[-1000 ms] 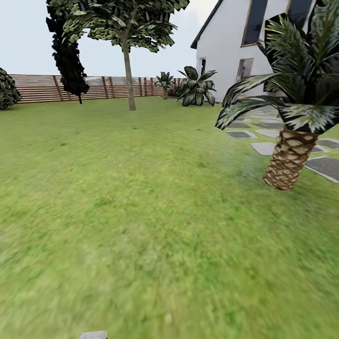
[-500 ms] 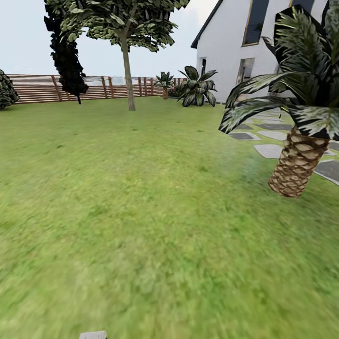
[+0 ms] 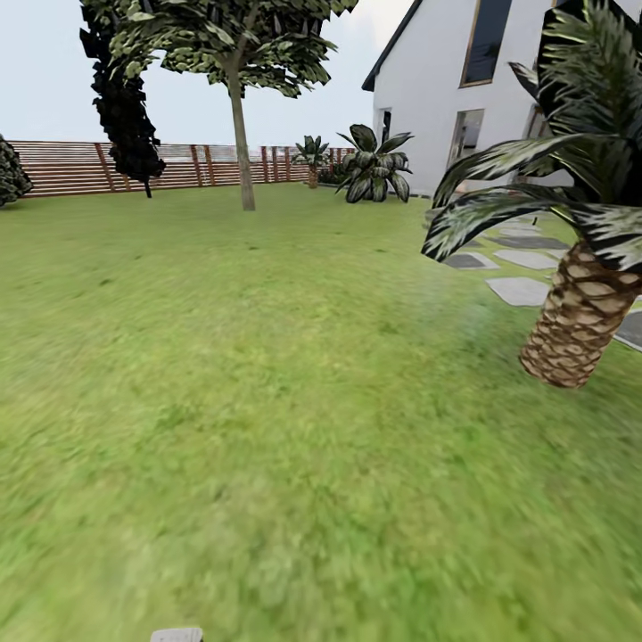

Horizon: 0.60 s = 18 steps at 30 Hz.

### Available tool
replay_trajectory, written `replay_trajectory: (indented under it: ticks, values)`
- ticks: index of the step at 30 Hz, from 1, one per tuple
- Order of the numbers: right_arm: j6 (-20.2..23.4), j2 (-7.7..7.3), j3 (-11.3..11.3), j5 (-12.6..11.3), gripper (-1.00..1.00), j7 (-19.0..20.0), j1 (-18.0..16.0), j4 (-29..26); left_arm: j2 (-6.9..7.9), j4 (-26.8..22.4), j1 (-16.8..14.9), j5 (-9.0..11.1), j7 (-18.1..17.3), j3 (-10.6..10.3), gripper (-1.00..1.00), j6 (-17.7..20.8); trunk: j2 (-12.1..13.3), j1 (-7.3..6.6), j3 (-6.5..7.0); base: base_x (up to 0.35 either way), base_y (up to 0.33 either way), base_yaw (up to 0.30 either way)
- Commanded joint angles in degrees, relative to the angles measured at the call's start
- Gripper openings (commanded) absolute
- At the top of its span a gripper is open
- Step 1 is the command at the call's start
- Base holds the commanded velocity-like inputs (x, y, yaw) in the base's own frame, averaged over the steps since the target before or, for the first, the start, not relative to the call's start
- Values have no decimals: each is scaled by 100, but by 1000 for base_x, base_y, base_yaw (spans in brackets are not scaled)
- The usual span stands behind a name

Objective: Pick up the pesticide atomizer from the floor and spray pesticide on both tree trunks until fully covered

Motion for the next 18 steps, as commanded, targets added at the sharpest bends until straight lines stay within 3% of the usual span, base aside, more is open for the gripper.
replay_trajectory:
  ticks: [1,18]
  values:
    - [2,0,0,0,100,0,0,0,-1,0,0,-2,0,0,100,0,0,0,0,340,0,0]
    - [2,0,0,0,100,0,0,8,-2,0,0,-6,0,0,100,0,0,0,0,340,0,0]
